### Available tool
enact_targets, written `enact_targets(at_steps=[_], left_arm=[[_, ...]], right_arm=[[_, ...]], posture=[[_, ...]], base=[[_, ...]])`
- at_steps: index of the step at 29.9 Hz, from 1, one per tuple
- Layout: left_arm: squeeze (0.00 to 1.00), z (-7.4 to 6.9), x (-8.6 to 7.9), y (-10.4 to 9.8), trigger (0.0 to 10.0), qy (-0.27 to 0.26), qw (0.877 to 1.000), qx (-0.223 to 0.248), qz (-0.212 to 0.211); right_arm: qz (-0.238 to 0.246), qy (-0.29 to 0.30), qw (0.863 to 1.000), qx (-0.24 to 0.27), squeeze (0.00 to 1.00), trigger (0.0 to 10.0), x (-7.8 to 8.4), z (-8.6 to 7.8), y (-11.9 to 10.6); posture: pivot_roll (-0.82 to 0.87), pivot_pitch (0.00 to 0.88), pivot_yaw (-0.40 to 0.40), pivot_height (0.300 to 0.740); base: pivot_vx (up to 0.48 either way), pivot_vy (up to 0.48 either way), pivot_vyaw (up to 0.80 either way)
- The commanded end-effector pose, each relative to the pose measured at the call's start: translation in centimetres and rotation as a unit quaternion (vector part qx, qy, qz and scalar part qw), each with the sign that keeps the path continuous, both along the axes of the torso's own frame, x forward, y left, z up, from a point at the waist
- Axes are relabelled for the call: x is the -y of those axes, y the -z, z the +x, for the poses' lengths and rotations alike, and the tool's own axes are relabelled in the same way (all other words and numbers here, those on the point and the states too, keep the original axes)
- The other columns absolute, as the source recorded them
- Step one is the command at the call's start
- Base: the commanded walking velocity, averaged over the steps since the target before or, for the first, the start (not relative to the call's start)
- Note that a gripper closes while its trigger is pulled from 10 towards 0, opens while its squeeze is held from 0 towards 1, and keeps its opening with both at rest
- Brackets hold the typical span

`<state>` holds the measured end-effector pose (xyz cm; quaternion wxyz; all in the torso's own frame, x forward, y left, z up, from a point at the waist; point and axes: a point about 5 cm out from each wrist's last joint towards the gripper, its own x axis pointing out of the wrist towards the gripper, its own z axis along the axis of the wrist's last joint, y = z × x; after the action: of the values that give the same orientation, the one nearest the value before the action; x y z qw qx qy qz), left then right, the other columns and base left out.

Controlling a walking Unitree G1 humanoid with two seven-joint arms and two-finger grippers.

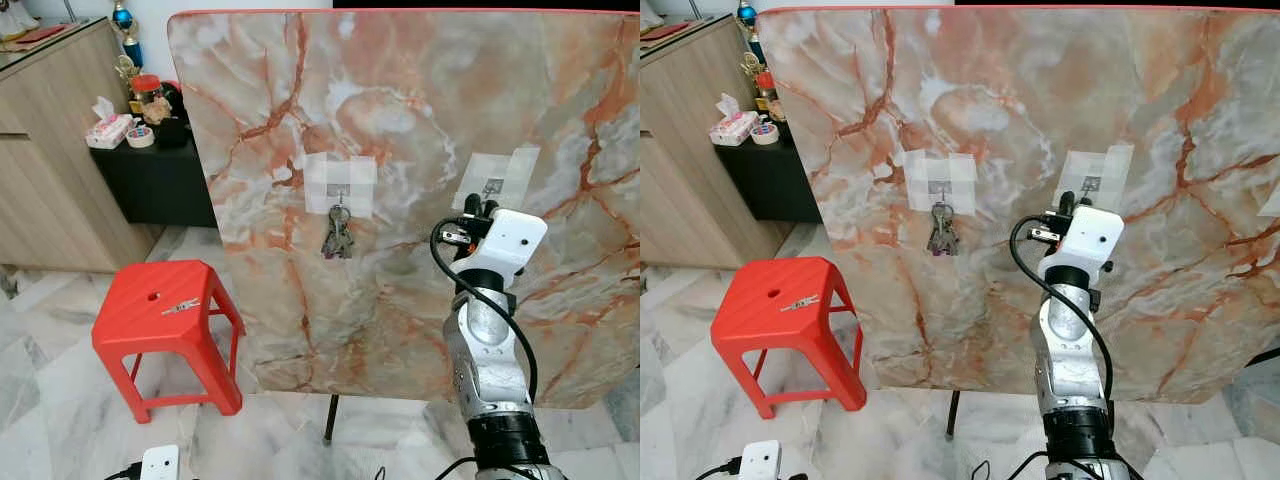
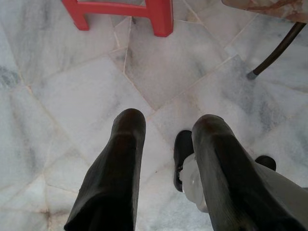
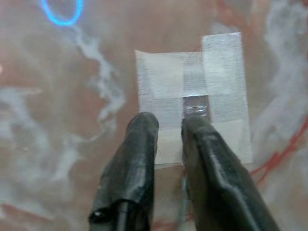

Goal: Hang keys on a hook

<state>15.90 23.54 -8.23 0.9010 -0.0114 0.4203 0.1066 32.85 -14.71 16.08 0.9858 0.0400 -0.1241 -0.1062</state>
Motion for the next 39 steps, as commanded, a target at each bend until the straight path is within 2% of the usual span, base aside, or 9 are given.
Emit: enact_targets(at_steps=[1,6,7,8,9,18,24,34,39], left_arm=[[0.0,-0.5,-0.2,0.2,10.0,0.0,1.0,-0.013,0.005],[0.0,-0.5,-0.2,0.2,10.0,0.0,1.0,-0.013,0.005],[0.0,-0.5,-0.2,0.2,10.0,0.0,1.0,-0.013,0.005],[0.0,-0.5,-0.2,0.2,10.0,0.0,1.0,-0.013,0.005],[0.0,-0.5,-0.2,0.2,10.0,-0.001,1.0,-0.013,0.005],[0.0,-0.5,-0.2,0.2,10.0,0.0,1.0,-0.014,0.005],[0.0,-0.4,-0.2,0.2,10.0,-0.001,1.0,-0.014,0.005],[0.0,-0.4,-0.4,0.2,10.0,0.0,1.0,-0.017,0.011],[0.0,-0.5,-0.5,0.2,10.0,0.002,1.0,-0.018,0.012]], right_arm=[[-0.001,-0.014,1.0,0.008,1.0,10.0,-0.5,-0.3,-0.3],[-0.006,-0.06,0.998,-0.001,1.0,10.0,-1.2,-1.3,0.3],[-0.014,-0.087,0.996,-0.008,0.6,10.0,-1.5,-1.6,0.7],[-0.019,-0.105,0.994,-0.013,0.6,10.0,-1.8,-1.8,1.0],[-0.038,-0.141,0.988,-0.044,0.0,10.0,-2.0,-2.5,2.4],[-0.051,-0.096,0.97,-0.219,0.0,10.0,2.3,-4.6,9.9],[-0.01,-0.045,0.907,-0.419,0.0,10.0,4.8,-8.6,19.2],[-0.013,-0.056,0.809,-0.585,0.0,10.0,4.9,-15.6,24.7],[0.055,0.0,0.808,-0.587,0.0,10.0,5.6,-16.5,25.2]], posture=[[0.04,0.0,-0.016,0.74],[0.04,0.0,-0.021,0.74],[0.04,0.0,-0.021,0.74],[0.04,0.0,-0.021,0.74],[0.04,0.0,-0.021,0.74],[0.03,0.0,-0.02,0.74],[0.01,0.0,-0.011,0.74],[0.01,0.0,0.012,0.74],[0.0,0.0,0.019,0.74]], base=[[0.0,0.0,0.0],[0.0,0.0,0.0],[0.0,0.0,0.0],[0.0,0.0,0.0],[0.0,0.0,0.0],[0.0,0.0,0.0],[0.0,0.0,0.0],[0.0,0.0,0.0],[0.0,0.0,0.0]])
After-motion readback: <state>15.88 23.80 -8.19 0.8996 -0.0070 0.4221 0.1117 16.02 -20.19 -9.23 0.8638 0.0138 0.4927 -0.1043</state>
